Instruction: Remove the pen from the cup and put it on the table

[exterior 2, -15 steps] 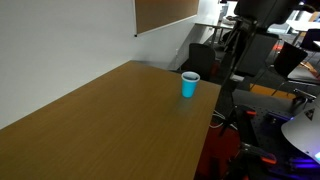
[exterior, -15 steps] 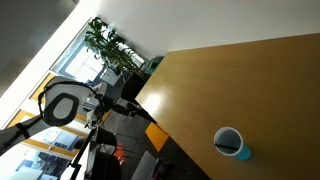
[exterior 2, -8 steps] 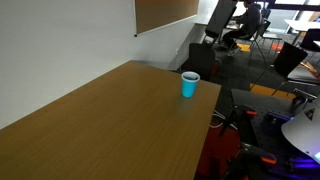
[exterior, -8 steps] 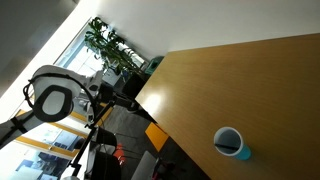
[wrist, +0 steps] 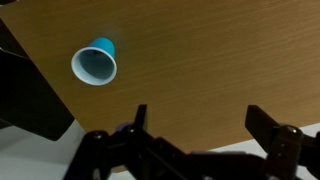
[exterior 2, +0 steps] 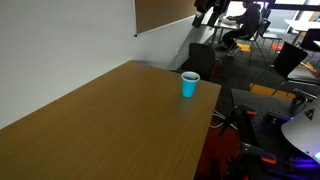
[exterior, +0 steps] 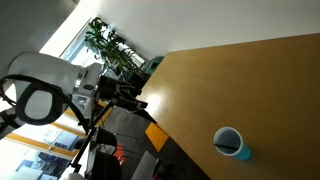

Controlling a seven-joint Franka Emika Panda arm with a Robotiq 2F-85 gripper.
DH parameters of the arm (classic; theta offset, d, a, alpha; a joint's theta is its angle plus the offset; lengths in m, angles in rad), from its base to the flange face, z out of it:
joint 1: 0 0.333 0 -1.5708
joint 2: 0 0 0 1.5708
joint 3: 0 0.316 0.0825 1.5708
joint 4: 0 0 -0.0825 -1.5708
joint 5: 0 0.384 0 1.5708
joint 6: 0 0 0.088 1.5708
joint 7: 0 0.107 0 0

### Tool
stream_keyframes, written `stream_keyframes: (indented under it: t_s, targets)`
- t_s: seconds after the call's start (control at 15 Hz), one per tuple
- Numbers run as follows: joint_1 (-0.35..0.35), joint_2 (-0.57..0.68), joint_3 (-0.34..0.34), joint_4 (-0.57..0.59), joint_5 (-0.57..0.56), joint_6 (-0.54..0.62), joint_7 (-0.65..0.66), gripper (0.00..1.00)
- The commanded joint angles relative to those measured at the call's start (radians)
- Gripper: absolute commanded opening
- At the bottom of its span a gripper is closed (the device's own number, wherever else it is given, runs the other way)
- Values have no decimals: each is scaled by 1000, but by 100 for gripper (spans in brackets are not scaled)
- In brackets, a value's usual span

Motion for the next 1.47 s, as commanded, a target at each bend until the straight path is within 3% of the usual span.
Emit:
stream_keyframes:
  t_s: [0.0, 0.33, 0.53, 1.0, 1.4]
  targets:
    - [-53, 68, -33, 47, -22, -19, 33, 100]
    - [-126, 114, -42, 22, -110, -31, 45, 100]
    - [-153, 116, -52, -27, -154, 28, 63, 100]
    - [-159, 109, -103, -168, -123, 199, 48, 100]
    - [-212, 219, -112, -147, -135, 336, 73, 100]
